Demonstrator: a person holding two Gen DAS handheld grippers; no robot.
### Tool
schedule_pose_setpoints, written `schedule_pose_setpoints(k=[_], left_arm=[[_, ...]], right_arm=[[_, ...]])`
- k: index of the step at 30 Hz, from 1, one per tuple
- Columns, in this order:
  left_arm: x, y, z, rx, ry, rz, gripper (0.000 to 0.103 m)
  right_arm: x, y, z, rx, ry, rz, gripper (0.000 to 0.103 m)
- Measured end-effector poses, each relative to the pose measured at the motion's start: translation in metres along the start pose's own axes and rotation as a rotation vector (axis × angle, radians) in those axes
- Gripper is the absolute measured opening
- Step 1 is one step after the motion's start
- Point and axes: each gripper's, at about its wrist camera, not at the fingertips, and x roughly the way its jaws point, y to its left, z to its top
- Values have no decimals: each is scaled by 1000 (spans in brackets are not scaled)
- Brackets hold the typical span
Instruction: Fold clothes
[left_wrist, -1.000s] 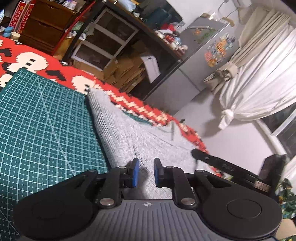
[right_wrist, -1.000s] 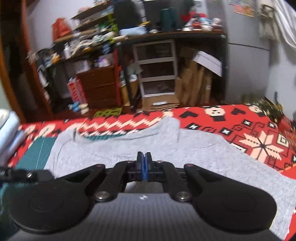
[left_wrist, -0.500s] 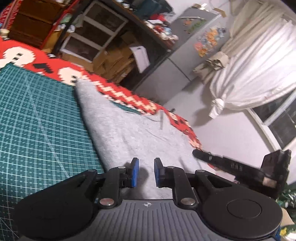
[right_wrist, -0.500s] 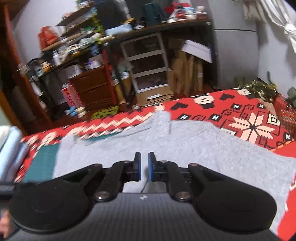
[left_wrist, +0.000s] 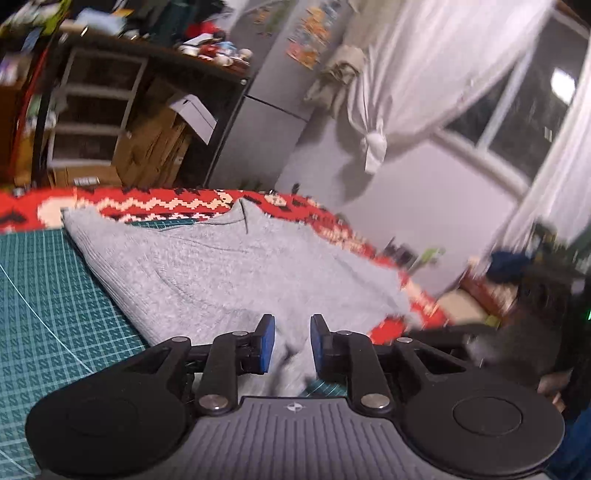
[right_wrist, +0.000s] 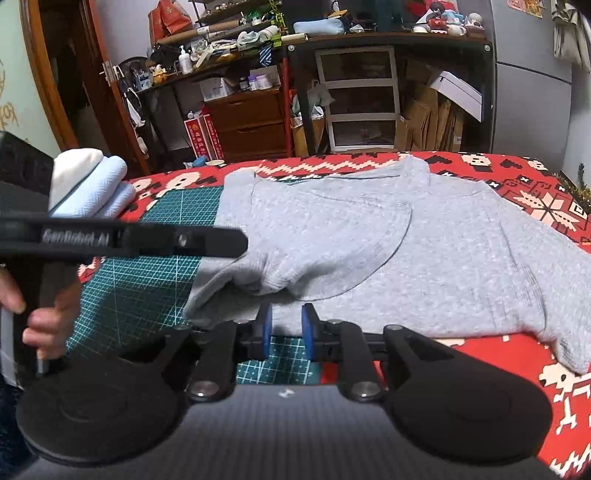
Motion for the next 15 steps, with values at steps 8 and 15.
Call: schedule_pose_setpoints(k=[8, 15], left_arm=[[15, -14, -14, 173, 95, 154, 19], [-7, 12, -2, 12, -16, 98, 5]], right_arm=[[3, -2, 5, 3, 1, -9, 22], [11, 11, 2, -33, -15, 63, 11]])
